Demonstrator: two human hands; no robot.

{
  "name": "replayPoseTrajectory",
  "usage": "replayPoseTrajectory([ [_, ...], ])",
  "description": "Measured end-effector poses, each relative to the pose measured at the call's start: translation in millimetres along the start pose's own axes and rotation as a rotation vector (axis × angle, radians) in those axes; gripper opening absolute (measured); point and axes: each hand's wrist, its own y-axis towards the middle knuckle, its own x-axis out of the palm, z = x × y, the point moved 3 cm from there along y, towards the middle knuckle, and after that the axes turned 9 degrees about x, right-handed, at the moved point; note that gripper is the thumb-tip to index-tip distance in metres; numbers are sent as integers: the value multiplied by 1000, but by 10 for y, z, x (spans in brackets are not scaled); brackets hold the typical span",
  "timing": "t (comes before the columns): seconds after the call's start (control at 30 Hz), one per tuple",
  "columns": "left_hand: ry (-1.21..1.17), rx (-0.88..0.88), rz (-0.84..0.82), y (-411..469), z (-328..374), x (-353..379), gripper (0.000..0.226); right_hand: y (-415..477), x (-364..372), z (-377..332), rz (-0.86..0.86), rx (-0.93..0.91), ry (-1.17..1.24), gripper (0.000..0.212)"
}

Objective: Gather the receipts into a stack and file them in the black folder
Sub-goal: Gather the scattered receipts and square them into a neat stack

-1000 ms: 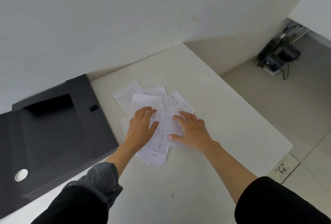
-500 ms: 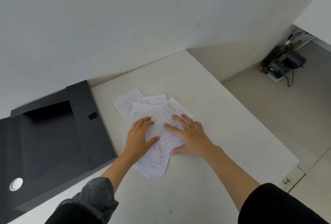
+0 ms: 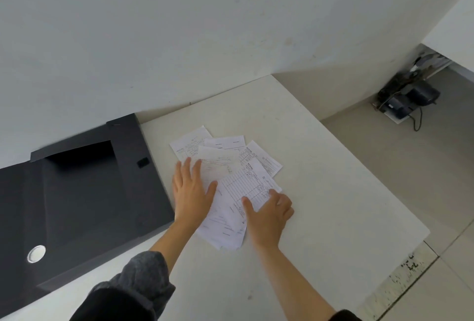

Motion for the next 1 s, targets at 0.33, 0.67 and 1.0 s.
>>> replayPoseTrajectory([
  [0.33, -136, -186, -54, 162, -30, -58, 65, 148, 170, -376, -94, -47, 18, 76],
  [0.67, -496, -147, -105, 580, 7, 68, 69, 373, 307, -617, -154, -107, -17, 76],
  [1.0, -407, -301, 46, 125, 50, 84, 73, 466, 378, -802, -250, -181, 51, 62],
])
